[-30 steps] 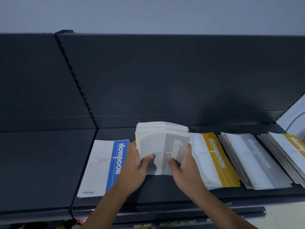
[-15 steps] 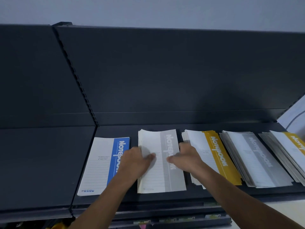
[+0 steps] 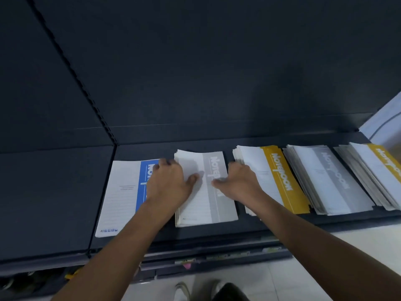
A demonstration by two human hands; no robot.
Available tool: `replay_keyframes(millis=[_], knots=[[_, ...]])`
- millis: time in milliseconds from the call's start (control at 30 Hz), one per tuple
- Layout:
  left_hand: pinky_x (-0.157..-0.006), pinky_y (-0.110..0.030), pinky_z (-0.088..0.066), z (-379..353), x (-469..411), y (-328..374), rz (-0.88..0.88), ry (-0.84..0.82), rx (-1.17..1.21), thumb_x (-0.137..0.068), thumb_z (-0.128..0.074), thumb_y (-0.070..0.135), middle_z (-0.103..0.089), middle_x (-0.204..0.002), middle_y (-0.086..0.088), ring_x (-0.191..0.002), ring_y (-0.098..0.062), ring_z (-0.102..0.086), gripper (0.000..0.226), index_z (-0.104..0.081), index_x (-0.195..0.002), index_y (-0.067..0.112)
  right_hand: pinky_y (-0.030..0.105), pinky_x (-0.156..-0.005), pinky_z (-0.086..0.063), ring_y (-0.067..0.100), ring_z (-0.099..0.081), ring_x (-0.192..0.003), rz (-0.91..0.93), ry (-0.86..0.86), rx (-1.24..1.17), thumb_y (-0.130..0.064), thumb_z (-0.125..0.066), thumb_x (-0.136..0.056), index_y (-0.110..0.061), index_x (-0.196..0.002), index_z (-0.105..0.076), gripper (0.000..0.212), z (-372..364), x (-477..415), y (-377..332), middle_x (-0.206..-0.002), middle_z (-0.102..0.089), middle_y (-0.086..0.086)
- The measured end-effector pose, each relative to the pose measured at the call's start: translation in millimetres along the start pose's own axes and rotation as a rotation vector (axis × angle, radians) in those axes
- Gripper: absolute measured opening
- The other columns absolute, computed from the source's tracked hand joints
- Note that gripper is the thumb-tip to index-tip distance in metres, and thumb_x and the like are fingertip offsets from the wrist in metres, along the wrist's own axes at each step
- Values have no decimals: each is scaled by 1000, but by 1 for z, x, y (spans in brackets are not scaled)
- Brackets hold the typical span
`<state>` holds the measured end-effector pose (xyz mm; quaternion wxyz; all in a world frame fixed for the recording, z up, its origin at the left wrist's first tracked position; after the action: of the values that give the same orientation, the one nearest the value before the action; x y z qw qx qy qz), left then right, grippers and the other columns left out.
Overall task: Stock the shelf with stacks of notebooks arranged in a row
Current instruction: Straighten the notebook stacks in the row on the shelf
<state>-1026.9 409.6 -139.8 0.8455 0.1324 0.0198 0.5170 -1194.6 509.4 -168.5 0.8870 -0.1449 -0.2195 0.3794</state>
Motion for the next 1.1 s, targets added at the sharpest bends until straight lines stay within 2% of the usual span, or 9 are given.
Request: replay_keyframes(millis=[100, 167, 233, 333, 433, 633, 867, 967, 1100], knots=[[-95, -38, -44, 27, 8, 37, -127, 169, 103, -95, -52, 55, -48, -129, -13, -122, -31, -46, 63, -51, -133, 5, 27, -72, -42, 19, -65, -97, 73, 162, -83, -44, -64, -89, -11, -100, -66, 34, 29, 0, 14, -116, -66, -2], [-95, -36, -43, 27, 12, 69, -204, 171, 207, -97, -52, 50, -49, -130, -11, -120, -29, -49, 56, -52, -134, 9, 28, -78, -45, 20, -65, -102, 66, 250, -131, -40, -61, -92, -14, -122, -64, 40, 57, 2, 37, -122, -66, 0], [-93, -33, -44, 13, 14, 101, -240, 101, 291, -97, -53, 49, -50, -128, -9, -117, -28, -53, 53, -52, -134, 11, 29, -82, -43, 23, -62, -110, 24, 262, -99, -36, -59, -94, -14, -132, -58, 44, 77, 0, 66, -127, -62, 4], [-93, -31, -42, -14, 11, 143, -219, -14, 359, -97, -53, 48, -49, -132, -8, -119, -27, -52, 56, -45, -139, 11, 33, -86, -38, 31, -54, -120, -39, 211, -53, -31, -56, -94, -11, -134, -54, 44, 93, -11, 107, -131, -57, 10], [-94, -37, -43, -43, 6, 169, -118, -108, 337, -98, -52, 48, -47, -135, -13, -121, -31, -51, 61, -37, -141, 8, 36, -90, -45, 34, -56, -116, -58, 74, -88, -32, -57, -94, -10, -134, -50, 46, 91, -19, 130, -133, -50, 12], [-97, -42, -42, -83, 4, 184, 83, -182, 188, -96, -54, 46, -48, -133, -22, -122, -40, -47, 73, -22, -144, 1, 32, -78, -38, 36, -58, -105, 52, -1, -69, -31, -58, -95, -12, -138, -42, 50, 77, -18, 142, -131, -41, 11], [-82, -36, -38, -94, -10, 172, 378, -263, 297, -79, -73, 52, -41, -136, -21, -127, -38, -41, 85, -27, -134, 5, 31, -77, -36, 34, -57, -106, 133, -23, -90, -27, -59, -95, -14, -135, -45, 45, 77, -14, 136, -128, -42, 10], [-80, -33, -36, -91, -15, 170, 375, -274, 285, -76, -74, 53, -45, -133, -15, -126, -34, -41, 87, -35, -137, 4, 30, -78, -38, 33, -59, -105, 105, -46, -110, -23, -59, -93, -17, -137, -44, 47, 78, -18, 143, -129, -45, 8], [-82, -34, -41, -87, -16, 174, 344, -262, 345, -84, -69, 45, -47, -131, -13, -122, -33, -47, 72, -39, -135, 4, 30, -77, -39, 31, -59, -107, 94, -79, -104, -20, -60, -93, -16, -139, -41, 50, 78, -21, 145, -132, -47, 9]])
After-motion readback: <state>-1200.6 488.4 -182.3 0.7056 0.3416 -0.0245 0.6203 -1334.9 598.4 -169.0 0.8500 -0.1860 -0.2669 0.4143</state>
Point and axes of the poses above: each hand's wrist, its own x-axis away from the middle knuckle, its own z-axis out of the back of the hand, y = z × x, the point moved 10 cm from there along -x, towards the middle knuckle
